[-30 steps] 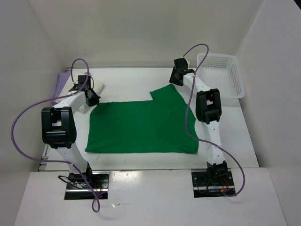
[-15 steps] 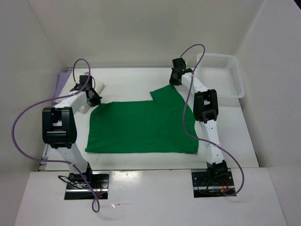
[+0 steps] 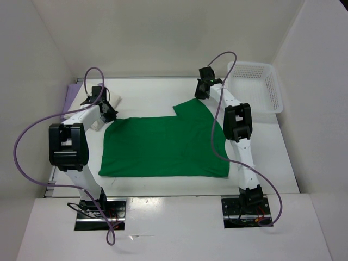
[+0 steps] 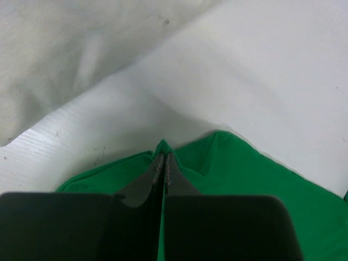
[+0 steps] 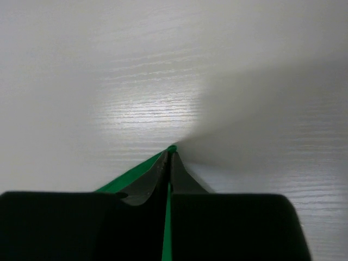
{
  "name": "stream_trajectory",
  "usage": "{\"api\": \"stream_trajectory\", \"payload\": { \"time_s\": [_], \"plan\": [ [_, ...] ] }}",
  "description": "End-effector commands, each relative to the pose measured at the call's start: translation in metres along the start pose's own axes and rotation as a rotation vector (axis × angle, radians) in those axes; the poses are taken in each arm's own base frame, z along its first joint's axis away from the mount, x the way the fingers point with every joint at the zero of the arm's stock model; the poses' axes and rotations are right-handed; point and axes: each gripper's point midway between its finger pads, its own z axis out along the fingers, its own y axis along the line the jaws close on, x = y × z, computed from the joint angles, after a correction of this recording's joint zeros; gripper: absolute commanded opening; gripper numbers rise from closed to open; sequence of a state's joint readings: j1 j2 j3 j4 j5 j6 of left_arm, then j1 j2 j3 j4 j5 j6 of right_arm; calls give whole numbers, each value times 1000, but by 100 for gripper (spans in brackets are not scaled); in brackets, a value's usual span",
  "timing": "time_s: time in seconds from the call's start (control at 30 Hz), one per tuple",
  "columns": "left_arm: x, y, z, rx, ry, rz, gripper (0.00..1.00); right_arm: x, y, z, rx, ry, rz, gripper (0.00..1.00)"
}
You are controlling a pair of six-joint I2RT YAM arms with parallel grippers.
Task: Fold and stack the t-shirts
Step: Grap the side of the flattened tshirt furthest away from the robot with both arms, then fold the other side of the tshirt into a rectangle
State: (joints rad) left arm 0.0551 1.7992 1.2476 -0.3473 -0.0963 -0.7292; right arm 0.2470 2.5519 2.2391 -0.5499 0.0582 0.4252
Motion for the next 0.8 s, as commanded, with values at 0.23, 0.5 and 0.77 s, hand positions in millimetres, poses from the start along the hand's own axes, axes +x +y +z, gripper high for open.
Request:
{"api": "stream_trajectory", "payload": {
  "time_s": [0.23, 0.5, 0.77],
  "plan": [
    [-10, -13, -14, 41, -3, 57, 0, -54, 19, -107, -137, -95, 30, 0],
    [16, 5, -37, 55, 49, 68, 0, 17, -22, -188, -99, -49, 106, 0],
    [24, 29, -56, 13, 63, 54, 0, 89, -58, -257, -62, 3, 139, 0]
  ]
}}
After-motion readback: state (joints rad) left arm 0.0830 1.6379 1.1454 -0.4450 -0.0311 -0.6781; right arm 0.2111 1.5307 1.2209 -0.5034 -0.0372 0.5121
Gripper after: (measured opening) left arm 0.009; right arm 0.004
